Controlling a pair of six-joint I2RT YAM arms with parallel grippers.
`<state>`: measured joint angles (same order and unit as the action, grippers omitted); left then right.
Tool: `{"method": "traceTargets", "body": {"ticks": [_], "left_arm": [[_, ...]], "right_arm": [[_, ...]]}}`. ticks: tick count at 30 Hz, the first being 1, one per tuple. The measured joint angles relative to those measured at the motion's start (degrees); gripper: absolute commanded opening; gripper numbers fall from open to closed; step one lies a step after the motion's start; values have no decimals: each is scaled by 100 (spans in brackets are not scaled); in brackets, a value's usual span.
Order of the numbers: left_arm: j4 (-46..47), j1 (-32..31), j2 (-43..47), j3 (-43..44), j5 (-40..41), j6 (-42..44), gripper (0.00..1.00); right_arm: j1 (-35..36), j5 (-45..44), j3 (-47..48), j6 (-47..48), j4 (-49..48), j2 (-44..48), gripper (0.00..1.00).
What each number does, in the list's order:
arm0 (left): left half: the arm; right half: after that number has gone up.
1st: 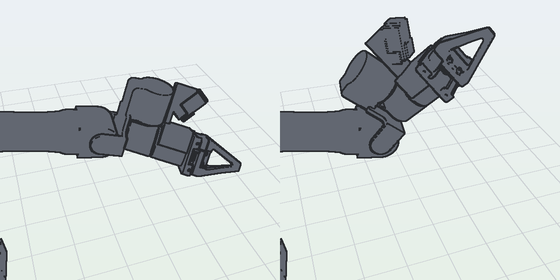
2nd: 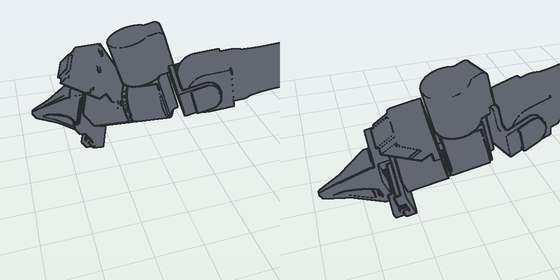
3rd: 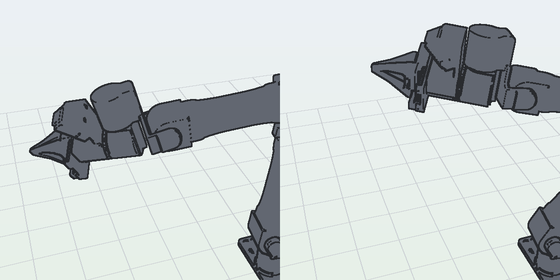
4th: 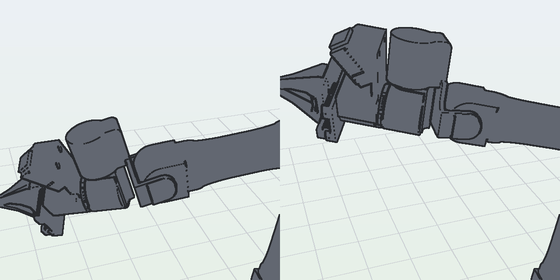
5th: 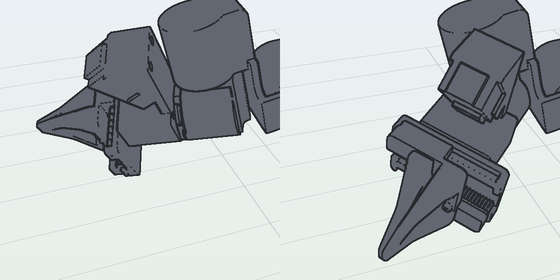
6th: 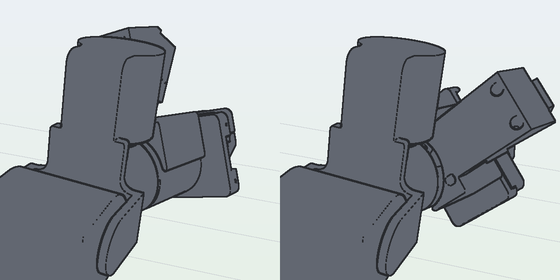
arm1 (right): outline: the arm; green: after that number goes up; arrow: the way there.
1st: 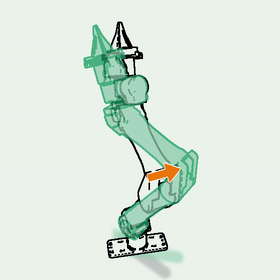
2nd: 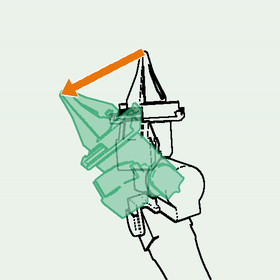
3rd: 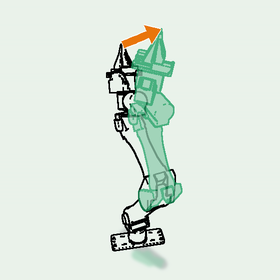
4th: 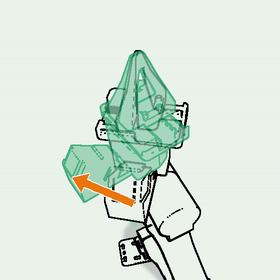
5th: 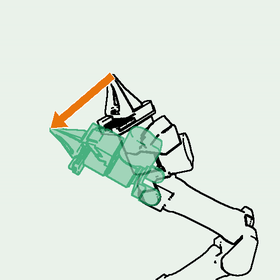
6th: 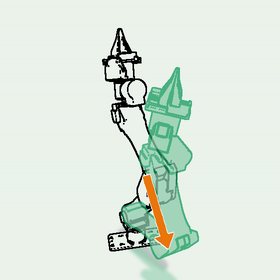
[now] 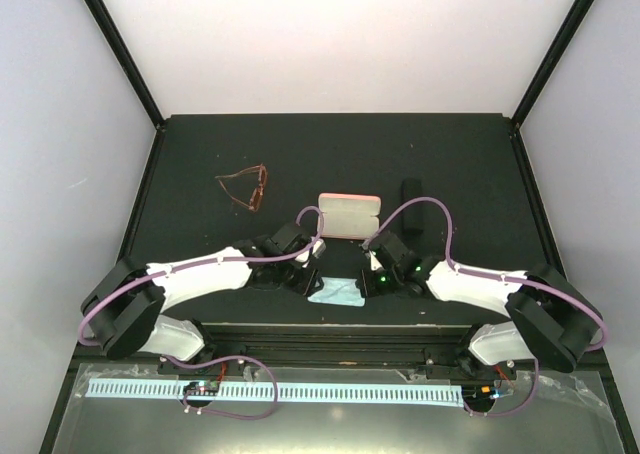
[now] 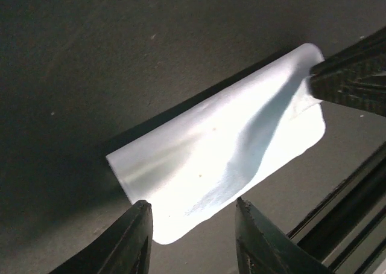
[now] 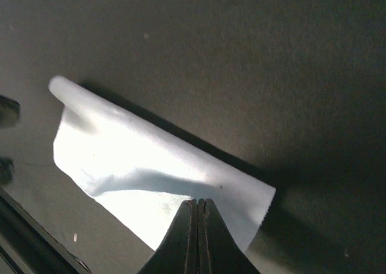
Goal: Organize the sunglasses
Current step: Fold the glasses cleaning cloth at the center of the board.
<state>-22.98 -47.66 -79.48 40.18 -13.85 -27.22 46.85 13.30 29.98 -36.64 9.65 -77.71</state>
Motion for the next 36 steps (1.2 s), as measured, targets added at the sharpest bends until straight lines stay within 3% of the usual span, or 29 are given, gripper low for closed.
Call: {"method": "traceTargets", "body": {"ticks": [8, 20, 30, 36], "left_arm": [[625, 0, 33, -212, -391, 278, 46], [933, -7, -343, -297, -481, 466, 43], [837, -13, -387, -317, -334, 542, 25], [697, -37, -387, -317, -122, 562, 34]], "right_arm": [[-2, -319, 433, -146, 11, -155, 1], [-24, -557, 476, -297, 28, -297, 1], [-39, -573, 575, -334, 52, -345, 1], [-39, -573, 575, -337, 72, -345, 1]]}}
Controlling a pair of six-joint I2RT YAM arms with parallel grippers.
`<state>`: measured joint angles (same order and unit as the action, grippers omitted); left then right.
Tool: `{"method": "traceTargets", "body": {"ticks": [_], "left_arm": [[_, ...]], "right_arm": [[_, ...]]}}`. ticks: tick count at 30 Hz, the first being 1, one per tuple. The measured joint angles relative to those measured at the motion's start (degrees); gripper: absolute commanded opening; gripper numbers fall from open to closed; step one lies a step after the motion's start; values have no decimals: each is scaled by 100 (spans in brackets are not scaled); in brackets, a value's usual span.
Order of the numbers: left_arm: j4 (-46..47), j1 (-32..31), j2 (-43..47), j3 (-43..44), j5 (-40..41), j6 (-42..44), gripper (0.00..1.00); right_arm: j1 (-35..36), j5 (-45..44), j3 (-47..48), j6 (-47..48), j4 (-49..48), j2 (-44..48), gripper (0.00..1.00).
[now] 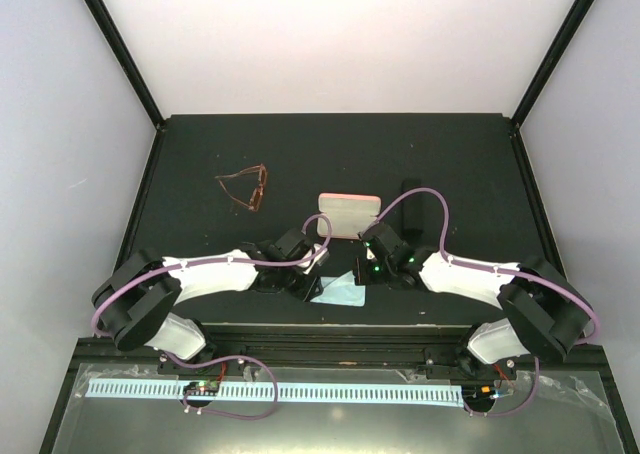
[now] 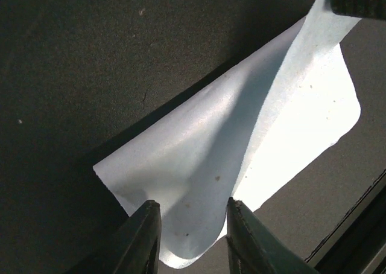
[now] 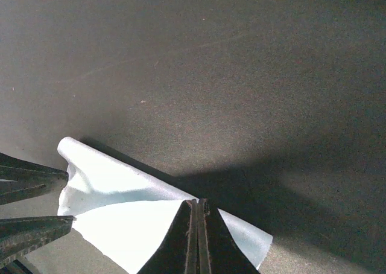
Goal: Organize the sunglasses
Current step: Fold the glasses cleaning cloth at the center of the board.
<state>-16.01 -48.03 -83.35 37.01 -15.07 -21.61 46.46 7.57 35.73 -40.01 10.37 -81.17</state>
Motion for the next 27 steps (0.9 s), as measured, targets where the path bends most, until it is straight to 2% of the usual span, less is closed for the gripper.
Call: {"method": "traceTargets", "body": {"ticks": [7, 13, 20, 24, 27], "left_arm": [[-28, -70, 0, -4, 24, 20, 34], [-24, -125, -2, -4, 24, 52, 19], [-31, -157, -4, -4, 96, 66, 12], [-48, -157, -4, -4, 162, 103, 2], [-81, -160, -4, -2, 201, 129, 2]], "right_arm": [[0, 0, 4, -17, 0, -11, 1], [-28, 0, 7, -68, -2, -76, 1], [-55, 0, 20, -90, -2, -92, 1], [-57, 2, 20, -90, -2, -92, 1], [-59, 2, 20, -90, -2, -90, 1]]}}
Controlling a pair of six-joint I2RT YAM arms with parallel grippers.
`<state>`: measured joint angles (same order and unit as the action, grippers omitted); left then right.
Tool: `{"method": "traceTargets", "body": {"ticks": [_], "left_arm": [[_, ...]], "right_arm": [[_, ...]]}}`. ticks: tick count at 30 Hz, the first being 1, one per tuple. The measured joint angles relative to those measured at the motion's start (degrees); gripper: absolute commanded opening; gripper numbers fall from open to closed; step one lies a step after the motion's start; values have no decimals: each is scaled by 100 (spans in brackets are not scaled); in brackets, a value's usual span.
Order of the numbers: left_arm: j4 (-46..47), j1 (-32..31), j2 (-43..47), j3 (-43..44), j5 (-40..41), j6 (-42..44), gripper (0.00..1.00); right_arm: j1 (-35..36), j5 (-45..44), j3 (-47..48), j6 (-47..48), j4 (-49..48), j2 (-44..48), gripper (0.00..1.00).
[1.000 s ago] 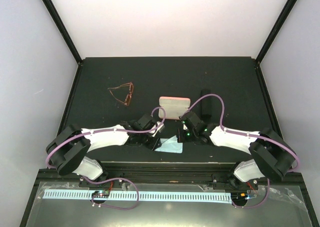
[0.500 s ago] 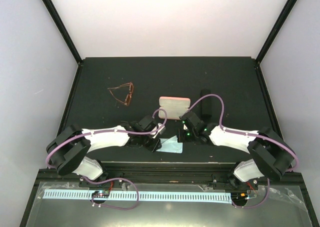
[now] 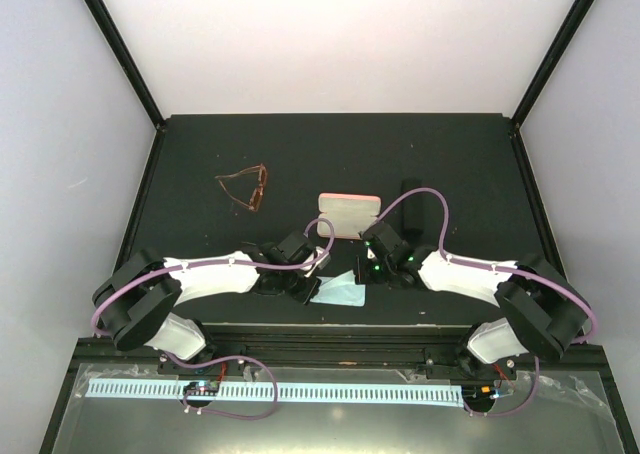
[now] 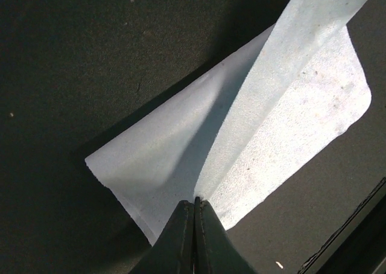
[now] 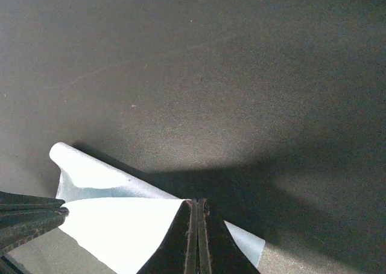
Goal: Organize the sunglasses
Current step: Fold the glasses cleaning cloth at the center of the board.
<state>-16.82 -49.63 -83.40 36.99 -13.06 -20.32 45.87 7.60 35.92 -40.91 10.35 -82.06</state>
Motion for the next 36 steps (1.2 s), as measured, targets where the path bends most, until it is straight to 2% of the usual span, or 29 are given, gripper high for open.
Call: {"method": "traceTargets", "body": {"ticks": [15, 29, 33, 36], "left_arm": [[-688, -39, 306, 232, 166, 70, 2], [-782, -39, 28, 304, 164, 83, 2], [-785, -39, -87, 317, 155, 83, 11], [-848, -39, -144, 330, 118, 87, 23]], "right_arm": [[0, 216, -125, 63, 52, 433, 1], [0, 522, -435, 227, 83, 358, 1], [0, 568, -452, 267, 50, 264, 2], [0, 664, -498, 313, 20, 254, 15]]}}
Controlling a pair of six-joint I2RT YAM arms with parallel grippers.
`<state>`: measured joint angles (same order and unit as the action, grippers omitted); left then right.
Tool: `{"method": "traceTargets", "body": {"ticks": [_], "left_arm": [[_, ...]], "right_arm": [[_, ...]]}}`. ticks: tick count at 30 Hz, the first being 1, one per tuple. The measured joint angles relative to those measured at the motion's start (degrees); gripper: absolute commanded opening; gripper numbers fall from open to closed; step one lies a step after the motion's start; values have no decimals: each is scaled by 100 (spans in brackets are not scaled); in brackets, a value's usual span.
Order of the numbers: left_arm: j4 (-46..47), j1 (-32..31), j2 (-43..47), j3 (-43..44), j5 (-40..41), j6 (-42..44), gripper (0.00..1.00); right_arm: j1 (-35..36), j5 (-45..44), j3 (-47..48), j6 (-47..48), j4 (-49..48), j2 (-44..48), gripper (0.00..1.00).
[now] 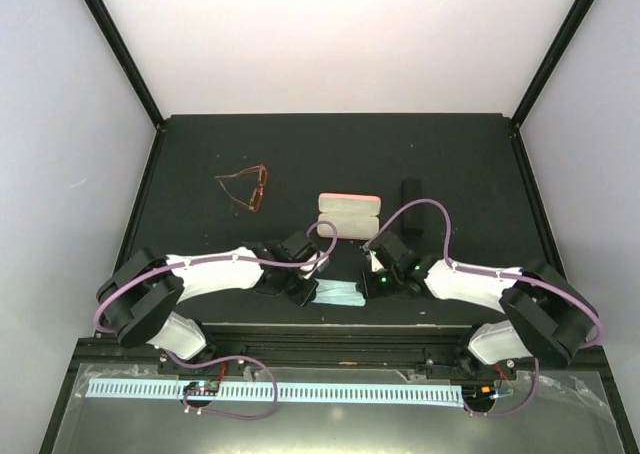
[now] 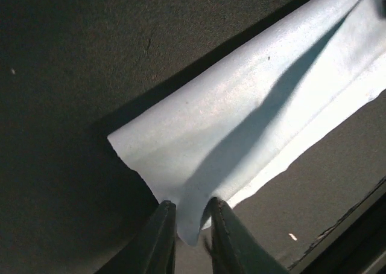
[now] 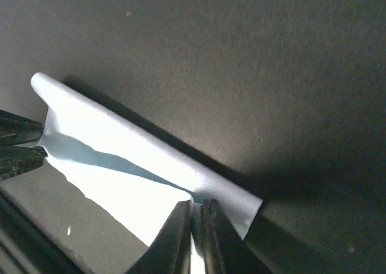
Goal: Organize the sunglasses
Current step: Fold the glasses cleaning cloth at the center of the board.
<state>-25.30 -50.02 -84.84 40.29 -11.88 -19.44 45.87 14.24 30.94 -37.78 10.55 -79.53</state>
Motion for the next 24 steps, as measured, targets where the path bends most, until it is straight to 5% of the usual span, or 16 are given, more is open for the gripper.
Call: {"method": "traceTargets", "body": {"ticks": [4, 11, 19, 24], "left_arm": [[-52, 0, 70, 0, -149, 26, 34], [-9, 2, 828, -2, -531, 37, 44], [570, 7, 621, -4, -592, -310, 13], [1019, 7, -13, -35, -332, -662, 11]], "right_arm": [[0, 315, -221, 61, -105, 195, 27], [0, 796, -426, 129, -170, 885, 30], [68, 734, -216, -9, -286, 525, 17], [271, 564, 149, -184, -592, -155, 15]]}}
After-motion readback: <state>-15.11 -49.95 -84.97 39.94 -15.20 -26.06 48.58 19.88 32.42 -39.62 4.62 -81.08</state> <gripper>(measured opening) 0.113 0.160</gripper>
